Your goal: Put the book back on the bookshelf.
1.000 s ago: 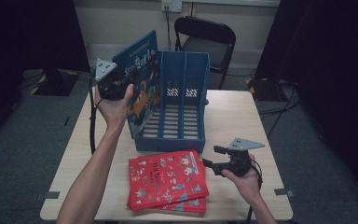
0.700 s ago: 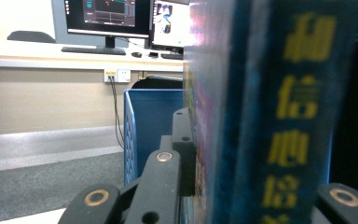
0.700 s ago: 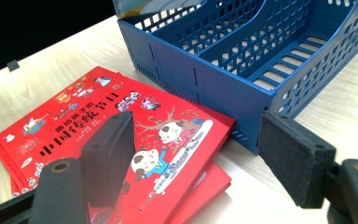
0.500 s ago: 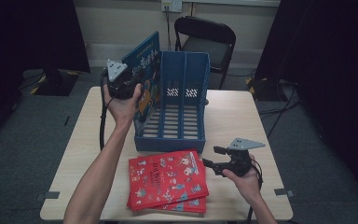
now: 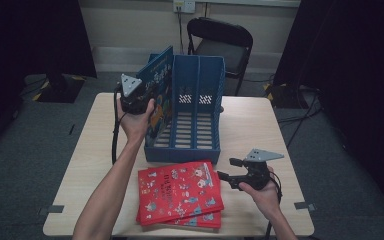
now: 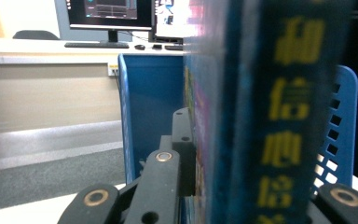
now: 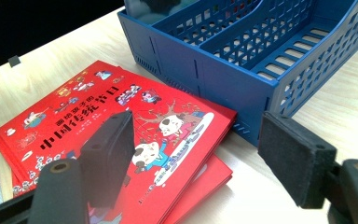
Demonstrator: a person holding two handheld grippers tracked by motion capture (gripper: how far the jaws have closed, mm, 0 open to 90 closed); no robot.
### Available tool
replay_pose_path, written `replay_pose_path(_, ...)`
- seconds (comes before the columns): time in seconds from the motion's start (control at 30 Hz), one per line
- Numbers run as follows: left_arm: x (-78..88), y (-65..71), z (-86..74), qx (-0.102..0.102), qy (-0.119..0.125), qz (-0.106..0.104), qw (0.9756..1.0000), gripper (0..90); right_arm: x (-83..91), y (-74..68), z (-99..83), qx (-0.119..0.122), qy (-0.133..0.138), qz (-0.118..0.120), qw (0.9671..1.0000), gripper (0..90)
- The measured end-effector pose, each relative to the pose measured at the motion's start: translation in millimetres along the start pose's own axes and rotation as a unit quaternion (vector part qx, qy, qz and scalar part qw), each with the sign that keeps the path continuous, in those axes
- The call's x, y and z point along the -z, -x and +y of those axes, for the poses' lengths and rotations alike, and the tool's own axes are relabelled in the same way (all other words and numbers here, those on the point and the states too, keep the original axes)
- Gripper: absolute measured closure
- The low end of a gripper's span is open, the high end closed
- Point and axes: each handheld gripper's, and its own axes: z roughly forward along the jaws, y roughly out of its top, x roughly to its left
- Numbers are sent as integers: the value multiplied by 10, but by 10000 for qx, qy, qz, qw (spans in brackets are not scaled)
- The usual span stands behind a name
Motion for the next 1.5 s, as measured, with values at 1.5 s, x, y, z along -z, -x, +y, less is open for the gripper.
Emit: replay_pose_path(1.5, 281, -17, -135, -441, -1063, -27, 9934, 815, -87, -47, -48, 34, -198, -143, 9997, 274)
